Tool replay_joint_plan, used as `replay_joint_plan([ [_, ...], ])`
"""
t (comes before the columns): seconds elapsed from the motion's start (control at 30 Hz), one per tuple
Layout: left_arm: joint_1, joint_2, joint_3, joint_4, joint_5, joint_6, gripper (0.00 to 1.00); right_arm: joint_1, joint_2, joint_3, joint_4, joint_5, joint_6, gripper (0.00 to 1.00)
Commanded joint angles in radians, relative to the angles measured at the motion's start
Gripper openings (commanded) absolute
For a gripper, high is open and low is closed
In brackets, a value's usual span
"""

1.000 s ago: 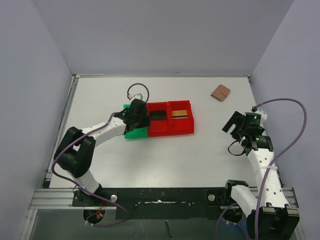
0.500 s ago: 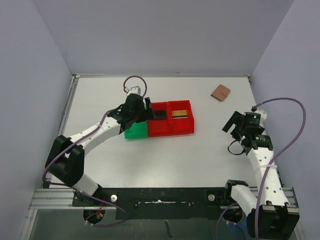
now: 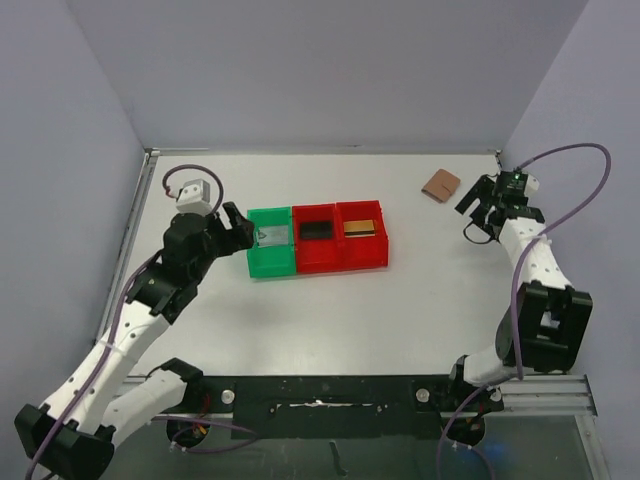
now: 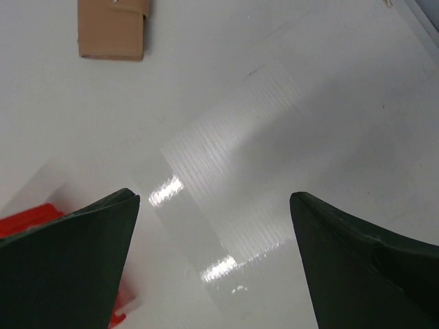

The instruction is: Take the credit cards out of the card holder

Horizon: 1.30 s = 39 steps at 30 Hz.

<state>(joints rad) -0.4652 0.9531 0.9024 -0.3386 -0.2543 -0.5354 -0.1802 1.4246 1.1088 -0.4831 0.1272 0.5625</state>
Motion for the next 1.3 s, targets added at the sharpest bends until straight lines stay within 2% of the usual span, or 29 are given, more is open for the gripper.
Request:
replay_joint_plan([
  [0.0, 0.014, -0.156, -0.097, -0.004, 0.001, 0.125, 0.77, -0.070, 0.202, 0.164, 0.092, -0.096, 0.062, 0.98],
  [0.1, 0.014, -0.229, -0.179, 0.054, 0.031, 0.145, 0.77, -0.077, 0.363, 0.347, 0.064, -0.142, 0.060, 0.99],
  [0.2, 0.016, -0.237, -0.209, 0.064, 0.009, 0.105, 0.77, -0.072, 0.503, 0.493, 0.049, -0.154, 0.063, 1.00],
  [0.37, 0.020, -0.111, -0.190, 0.012, 0.039, 0.052, 0.78, -0.058, 0.710, 0.724, 0.001, -0.140, 0.066, 0.98],
  [0.5, 0.034, -0.056, -0.162, -0.020, 0.095, 0.085, 0.78, -0.035, 0.860, 0.944, -0.081, -0.143, 0.055, 0.92],
  [0.73, 0.080, -0.103, -0.185, -0.048, 0.084, 0.100, 0.78, 0.018, 1.020, 1.092, -0.108, -0.147, -0.021, 0.84],
  [0.83, 0.082, -0.139, -0.208, -0.023, 0.083, 0.087, 0.78, 0.040, 1.030, 1.069, -0.104, -0.102, -0.044, 0.81],
  [1.03, 0.080, -0.138, -0.208, -0.031, 0.081, 0.079, 0.78, 0.064, 0.982, 0.921, -0.095, 0.010, -0.076, 0.63],
  [1.17, 0.080, -0.129, -0.202, -0.047, 0.060, 0.076, 0.78, 0.066, 0.858, 0.674, -0.024, 0.019, -0.083, 0.51],
  [1.27, 0.079, -0.127, -0.201, -0.053, 0.050, 0.075, 0.78, 0.068, 0.755, 0.490, 0.050, -0.011, -0.090, 0.48],
])
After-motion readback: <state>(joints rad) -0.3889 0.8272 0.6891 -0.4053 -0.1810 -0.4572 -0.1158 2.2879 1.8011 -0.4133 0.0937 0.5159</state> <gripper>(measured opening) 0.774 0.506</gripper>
